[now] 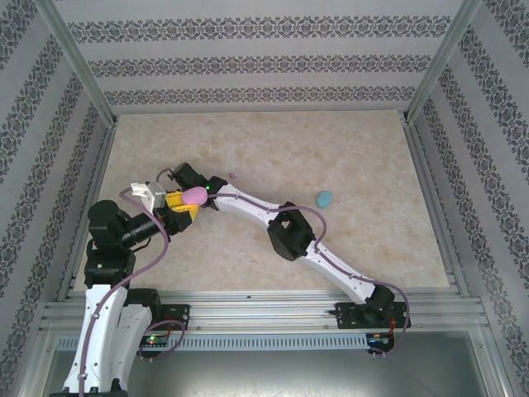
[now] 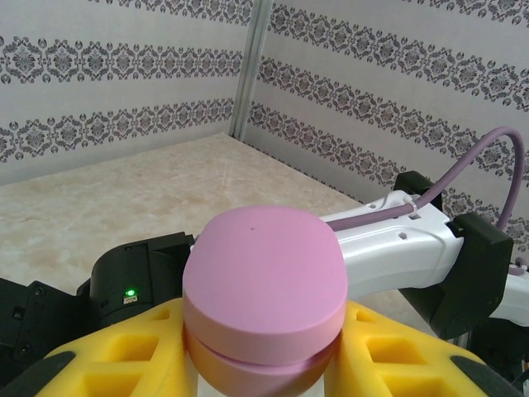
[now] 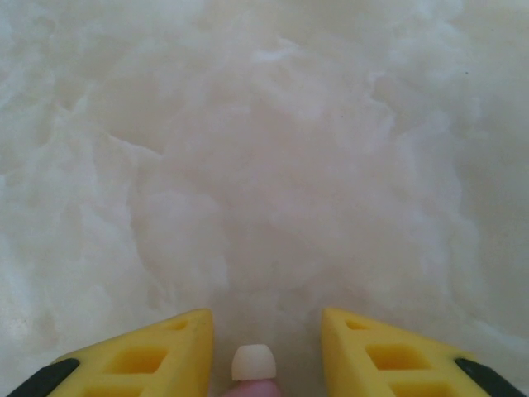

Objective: Insert the wireless bluetooth earbuds into the charging case

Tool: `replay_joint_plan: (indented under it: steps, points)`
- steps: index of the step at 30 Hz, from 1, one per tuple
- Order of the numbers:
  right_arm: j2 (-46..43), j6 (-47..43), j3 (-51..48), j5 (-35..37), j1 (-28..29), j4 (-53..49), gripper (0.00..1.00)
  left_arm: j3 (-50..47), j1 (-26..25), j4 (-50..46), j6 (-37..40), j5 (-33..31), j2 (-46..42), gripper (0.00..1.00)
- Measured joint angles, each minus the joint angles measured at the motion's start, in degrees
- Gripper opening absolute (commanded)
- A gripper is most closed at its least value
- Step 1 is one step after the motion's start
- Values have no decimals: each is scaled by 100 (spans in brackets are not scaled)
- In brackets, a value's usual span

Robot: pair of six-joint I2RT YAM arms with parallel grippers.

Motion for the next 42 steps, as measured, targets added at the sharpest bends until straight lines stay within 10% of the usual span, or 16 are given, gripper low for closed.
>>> replay_joint_plan:
  steps: [22, 30, 42]
  points:
    - [-3154, 520, -5536, -289, -483, 1604, 29, -175, 0, 70, -157, 103, -175, 31]
    - [-4387, 984, -7464, -577, -879, 2197, 47, -463, -2, 225, -372, 175, -177, 29]
    - [-3392, 1088, -5176, -734, -525, 1401, 51, -472, -2, 245, -422, -2, -240, 29]
